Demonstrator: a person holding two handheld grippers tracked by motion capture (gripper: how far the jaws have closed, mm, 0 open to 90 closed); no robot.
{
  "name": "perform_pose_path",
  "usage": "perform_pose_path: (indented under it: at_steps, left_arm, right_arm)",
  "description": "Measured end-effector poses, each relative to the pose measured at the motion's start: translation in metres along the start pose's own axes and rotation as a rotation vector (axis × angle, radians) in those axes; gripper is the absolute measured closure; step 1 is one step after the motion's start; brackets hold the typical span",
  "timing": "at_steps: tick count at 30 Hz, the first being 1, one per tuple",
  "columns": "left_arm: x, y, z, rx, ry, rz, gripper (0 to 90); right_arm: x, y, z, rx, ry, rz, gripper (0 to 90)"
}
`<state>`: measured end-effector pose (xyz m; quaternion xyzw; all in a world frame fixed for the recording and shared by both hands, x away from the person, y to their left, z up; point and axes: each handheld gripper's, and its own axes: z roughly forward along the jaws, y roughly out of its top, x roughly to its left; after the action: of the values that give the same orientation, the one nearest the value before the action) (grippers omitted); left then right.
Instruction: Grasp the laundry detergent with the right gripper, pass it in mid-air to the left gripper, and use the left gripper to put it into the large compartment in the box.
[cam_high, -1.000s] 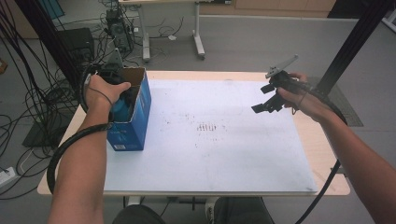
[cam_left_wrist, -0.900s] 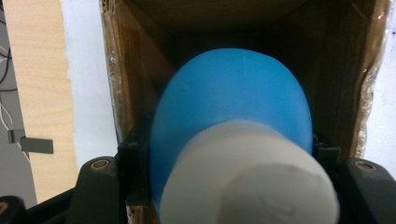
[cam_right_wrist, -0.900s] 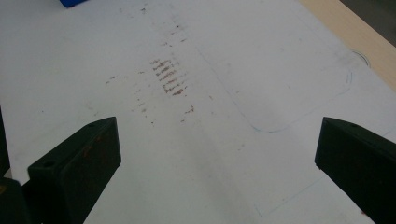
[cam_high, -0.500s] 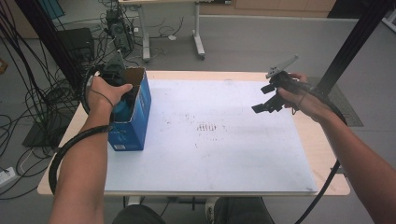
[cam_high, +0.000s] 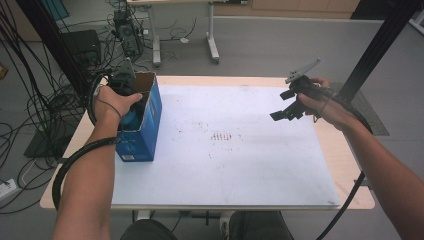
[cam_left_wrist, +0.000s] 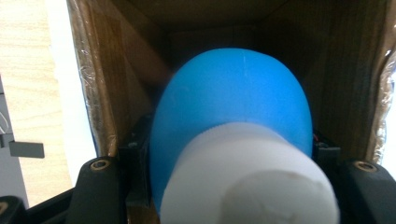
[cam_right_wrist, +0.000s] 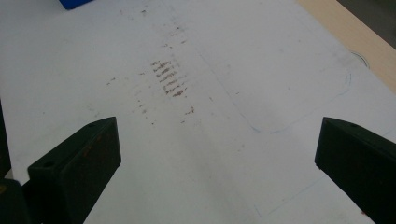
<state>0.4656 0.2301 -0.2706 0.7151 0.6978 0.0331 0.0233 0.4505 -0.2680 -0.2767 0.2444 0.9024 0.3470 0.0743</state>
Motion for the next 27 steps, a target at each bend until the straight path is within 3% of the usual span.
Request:
perform_pose_path:
  at_steps: [27]
  left_arm:
    - [-0.0030, 0.0014, 0.0029, 0.009, 0.004, 0.011, 36.7]
  right_arm:
    - [-0.0031, -0.0029, -0.0046, 0.000, -0.010, 0.006, 0.3]
